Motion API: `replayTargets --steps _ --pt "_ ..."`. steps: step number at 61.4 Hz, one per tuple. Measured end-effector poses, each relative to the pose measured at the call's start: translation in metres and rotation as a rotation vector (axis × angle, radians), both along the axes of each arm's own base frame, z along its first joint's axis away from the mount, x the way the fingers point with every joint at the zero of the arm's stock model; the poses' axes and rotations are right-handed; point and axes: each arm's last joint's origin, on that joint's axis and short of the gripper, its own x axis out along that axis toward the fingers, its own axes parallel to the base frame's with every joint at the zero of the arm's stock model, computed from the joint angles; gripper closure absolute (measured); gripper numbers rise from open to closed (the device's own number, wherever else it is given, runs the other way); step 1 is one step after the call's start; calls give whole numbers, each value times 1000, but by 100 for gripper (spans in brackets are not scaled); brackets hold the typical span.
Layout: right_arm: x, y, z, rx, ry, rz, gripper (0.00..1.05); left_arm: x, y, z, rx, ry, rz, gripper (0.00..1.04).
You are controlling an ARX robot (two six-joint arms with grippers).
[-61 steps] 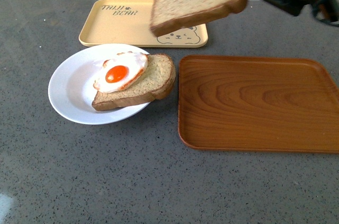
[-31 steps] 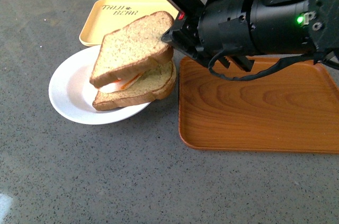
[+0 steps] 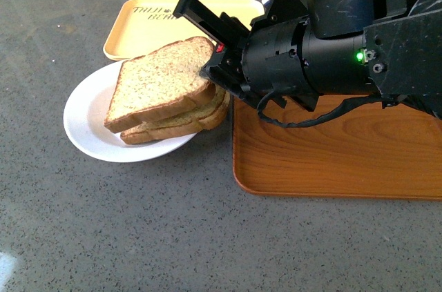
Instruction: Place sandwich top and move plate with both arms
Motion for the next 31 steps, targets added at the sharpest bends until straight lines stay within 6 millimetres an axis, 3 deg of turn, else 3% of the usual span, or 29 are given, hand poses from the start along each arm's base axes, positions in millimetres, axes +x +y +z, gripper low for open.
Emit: replayTargets --steps 16,27,31 --pt "-6 -8 -4 -2 11 -4 44 0 0 0 0 0 0 9" --pt "-12 -27 11 11 -23 -26 11 0 0 0 0 0 0 9" --pt "-15 -37 19 6 -51 -35 8 0 0 0 0 0 0 9"
